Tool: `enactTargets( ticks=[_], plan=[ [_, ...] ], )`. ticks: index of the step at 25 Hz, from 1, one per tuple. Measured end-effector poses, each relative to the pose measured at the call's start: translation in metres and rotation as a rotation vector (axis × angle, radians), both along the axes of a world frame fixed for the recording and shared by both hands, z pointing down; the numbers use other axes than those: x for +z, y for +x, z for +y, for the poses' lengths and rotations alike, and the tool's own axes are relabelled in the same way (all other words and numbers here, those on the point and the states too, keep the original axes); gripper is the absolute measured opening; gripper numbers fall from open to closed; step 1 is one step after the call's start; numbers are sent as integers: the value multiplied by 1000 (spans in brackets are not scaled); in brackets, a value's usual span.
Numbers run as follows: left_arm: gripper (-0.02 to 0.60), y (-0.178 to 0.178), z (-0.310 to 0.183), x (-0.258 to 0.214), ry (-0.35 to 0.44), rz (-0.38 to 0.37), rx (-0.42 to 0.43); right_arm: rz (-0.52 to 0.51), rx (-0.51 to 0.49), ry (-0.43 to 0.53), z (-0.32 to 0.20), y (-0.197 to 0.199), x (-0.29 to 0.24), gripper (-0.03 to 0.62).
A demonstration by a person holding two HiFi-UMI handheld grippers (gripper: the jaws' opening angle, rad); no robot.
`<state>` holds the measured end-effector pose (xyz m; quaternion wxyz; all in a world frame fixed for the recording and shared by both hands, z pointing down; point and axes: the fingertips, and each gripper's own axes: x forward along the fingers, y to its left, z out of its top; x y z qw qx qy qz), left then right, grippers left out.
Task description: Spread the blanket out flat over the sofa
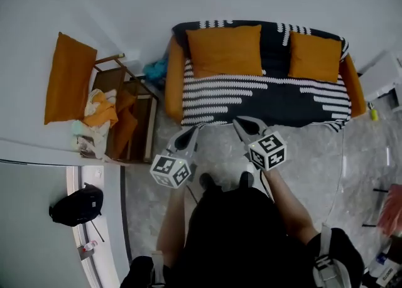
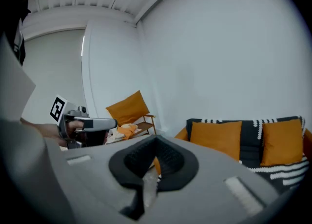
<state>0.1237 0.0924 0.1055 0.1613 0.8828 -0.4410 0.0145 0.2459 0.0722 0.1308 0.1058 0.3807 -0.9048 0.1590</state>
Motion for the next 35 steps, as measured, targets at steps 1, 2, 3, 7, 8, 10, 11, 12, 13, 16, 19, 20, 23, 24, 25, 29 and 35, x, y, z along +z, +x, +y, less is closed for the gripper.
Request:
enactTargets(
  ticks=[1,2,3,7,8,10,11,12,13,16,19,20,23,24,25,29,35],
  plan=[
    [11,9,1,-5,7,4,-13,-7,-18,8,4,8,-6,2],
    [11,20,4,-9,13,6,-20,-10,-36,16,8,15,-11,2],
    [11,31,7,-12,18,5,-20,-13,-53,26,12,22,-15,2],
    [11,76,23,-18,31,-18,-8,-36,-100,79,32,54,-29,2],
    [11,86,27,-19,34,-19,-8,-51,-105,87,37,62,-33,2],
    [11,102,33,-23,46,-17,-8,-83,-111,101,44,75,-41,2],
    [11,109,36,-25,52,-16,-7,-93,-114,108,46,81,-44,2],
    [11,116,39,-26,57,-14,-5,-98,-116,113,48,87,-45,2],
    [11,123,42,-26,59,-12,-1,-98,-116,117,50,92,-46,2],
    [11,138,49,-27,58,-10,13,-89,-106,122,56,103,-45,2],
    [11,148,53,-30,66,-10,22,-86,-105,133,62,110,-47,2],
    [11,150,53,-31,70,-11,23,-84,-107,137,63,111,-48,2],
    [11,155,53,-34,76,-16,26,-81,-112,142,65,113,-49,2],
    [11,157,55,-35,77,-18,28,-82,-113,143,67,114,-49,2],
    [11,158,56,-35,78,-19,29,-83,-114,145,68,115,-50,2],
    [11,158,59,-37,82,-23,26,-87,-122,155,71,114,-53,2],
    [11,155,63,-36,80,-29,24,-82,-132,164,74,110,-56,2]
  ],
)
